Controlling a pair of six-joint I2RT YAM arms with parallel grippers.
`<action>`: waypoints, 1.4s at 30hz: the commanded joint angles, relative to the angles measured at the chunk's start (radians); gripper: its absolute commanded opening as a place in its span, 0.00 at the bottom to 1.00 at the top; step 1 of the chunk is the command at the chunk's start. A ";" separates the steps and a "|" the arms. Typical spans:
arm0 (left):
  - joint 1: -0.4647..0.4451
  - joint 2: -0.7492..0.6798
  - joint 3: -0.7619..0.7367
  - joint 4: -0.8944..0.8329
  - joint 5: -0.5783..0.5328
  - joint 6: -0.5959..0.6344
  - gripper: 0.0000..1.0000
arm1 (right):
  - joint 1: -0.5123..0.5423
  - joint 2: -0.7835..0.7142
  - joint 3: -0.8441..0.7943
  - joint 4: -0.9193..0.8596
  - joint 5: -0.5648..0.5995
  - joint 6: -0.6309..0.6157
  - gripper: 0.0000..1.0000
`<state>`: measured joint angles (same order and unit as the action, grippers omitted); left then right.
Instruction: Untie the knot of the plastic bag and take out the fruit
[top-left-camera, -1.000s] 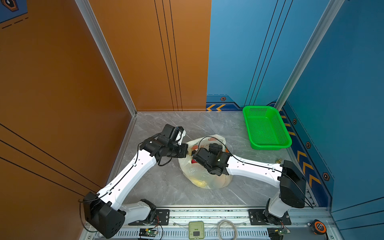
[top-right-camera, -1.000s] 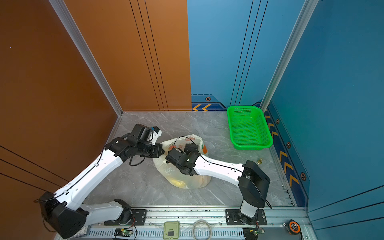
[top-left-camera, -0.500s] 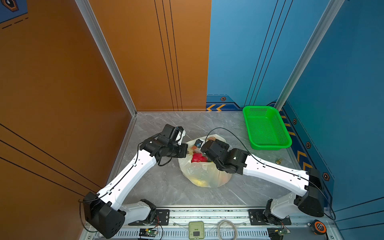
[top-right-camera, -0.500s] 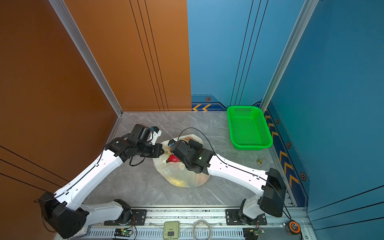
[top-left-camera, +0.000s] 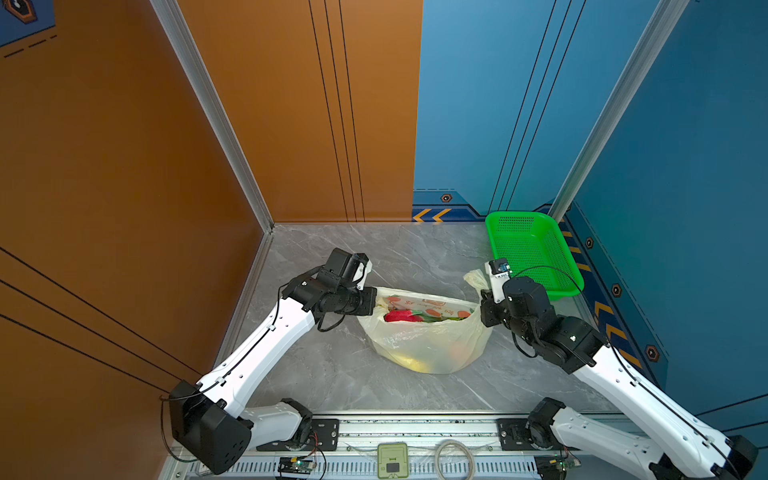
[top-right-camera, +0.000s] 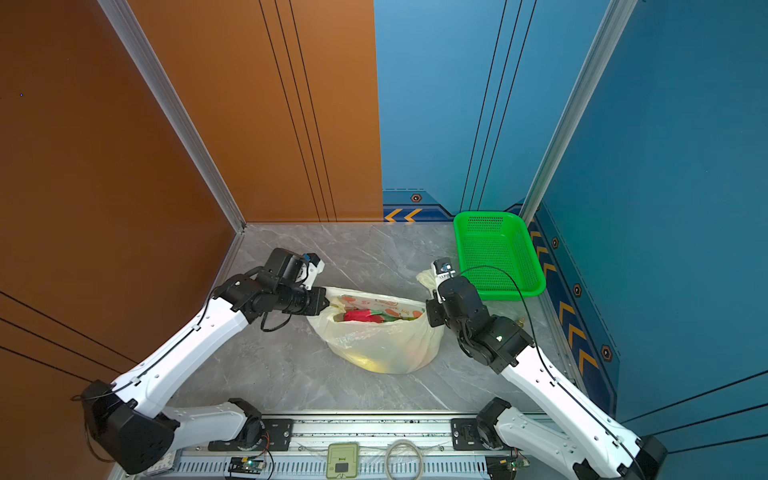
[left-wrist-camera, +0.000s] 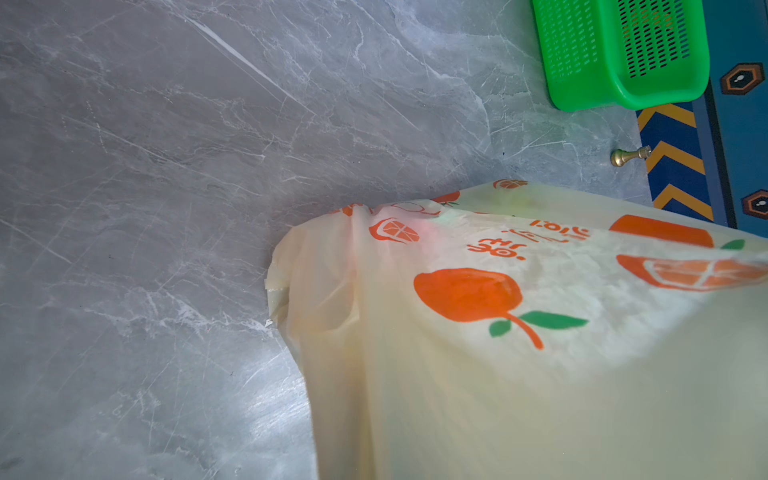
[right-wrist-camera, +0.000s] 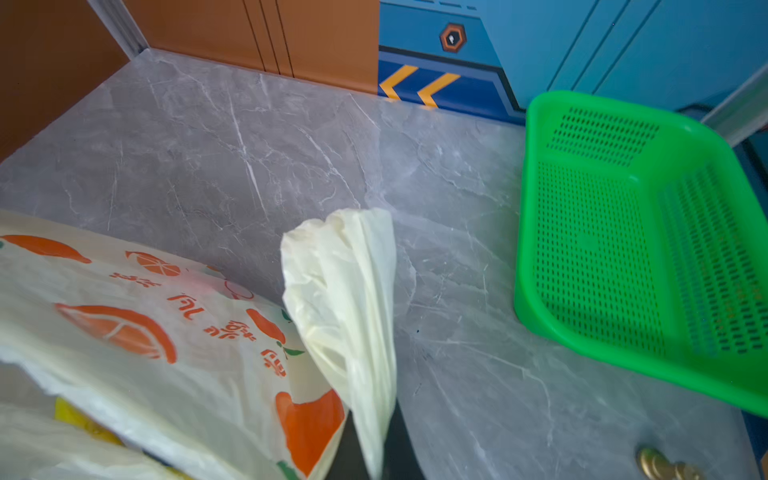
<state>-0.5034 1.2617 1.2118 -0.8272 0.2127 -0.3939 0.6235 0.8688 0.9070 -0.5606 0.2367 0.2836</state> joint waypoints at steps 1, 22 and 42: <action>-0.003 0.010 -0.007 0.008 0.018 -0.014 0.00 | -0.066 -0.083 -0.121 0.050 -0.088 0.226 0.09; 0.005 0.061 0.066 0.008 0.056 0.000 0.00 | -0.181 -0.101 0.166 -0.385 -0.234 0.300 0.79; 0.010 0.048 0.056 0.020 0.059 -0.011 0.00 | 0.267 0.409 0.379 -0.114 -0.261 0.275 0.83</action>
<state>-0.5022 1.3205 1.2461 -0.8268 0.2481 -0.3943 0.8867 1.2503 1.3052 -0.8139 0.0025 0.5545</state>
